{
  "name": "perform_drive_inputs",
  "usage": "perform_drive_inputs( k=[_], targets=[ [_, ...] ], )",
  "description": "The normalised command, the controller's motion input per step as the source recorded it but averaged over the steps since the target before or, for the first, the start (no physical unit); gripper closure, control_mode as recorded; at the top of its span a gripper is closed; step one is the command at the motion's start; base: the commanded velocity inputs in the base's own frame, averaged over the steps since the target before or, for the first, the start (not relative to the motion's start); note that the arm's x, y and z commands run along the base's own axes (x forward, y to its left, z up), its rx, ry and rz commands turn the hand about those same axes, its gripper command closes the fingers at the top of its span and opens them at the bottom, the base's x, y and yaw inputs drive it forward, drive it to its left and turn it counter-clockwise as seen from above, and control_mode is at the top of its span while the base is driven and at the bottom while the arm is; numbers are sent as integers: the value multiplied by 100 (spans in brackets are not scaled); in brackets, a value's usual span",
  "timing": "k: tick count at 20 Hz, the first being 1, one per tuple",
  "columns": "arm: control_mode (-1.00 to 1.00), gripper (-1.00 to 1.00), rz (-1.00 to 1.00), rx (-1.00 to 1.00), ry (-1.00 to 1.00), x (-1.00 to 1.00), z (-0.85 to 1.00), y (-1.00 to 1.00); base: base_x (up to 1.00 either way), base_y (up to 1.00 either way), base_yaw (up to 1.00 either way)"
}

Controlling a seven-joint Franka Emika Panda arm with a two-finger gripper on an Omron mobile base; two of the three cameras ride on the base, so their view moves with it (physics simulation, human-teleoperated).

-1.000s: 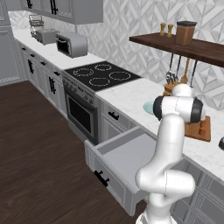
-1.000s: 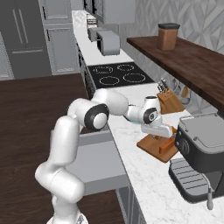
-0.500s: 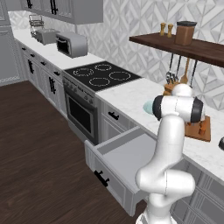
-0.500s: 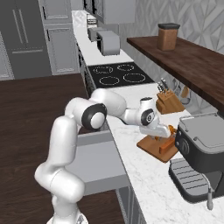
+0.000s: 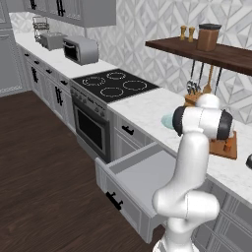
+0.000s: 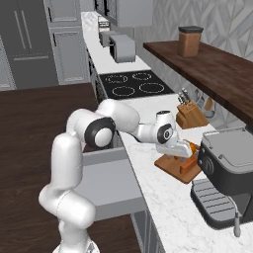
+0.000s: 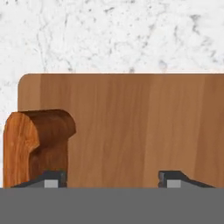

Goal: Pick up the knife from the drawer and place it on the cutting board. Then place the meat from the plate to the cutting board.

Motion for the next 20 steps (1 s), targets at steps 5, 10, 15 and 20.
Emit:
perform_drive_inputs(
  k=[5, 10, 15, 20],
  targets=[
    [-100, -100, 0, -1, -6, -41, 63, 15, 0, 0, 0],
    [-100, -100, 0, 0, -7, -34, 74, 32, 0, 0, 0],
    [-100, -100, 2, 0, -22, -60, 60, 45, 0, 0, 0],
    [-100, -100, 6, 8, -22, -72, 61, 47, 0, 0, 0]
  ],
)
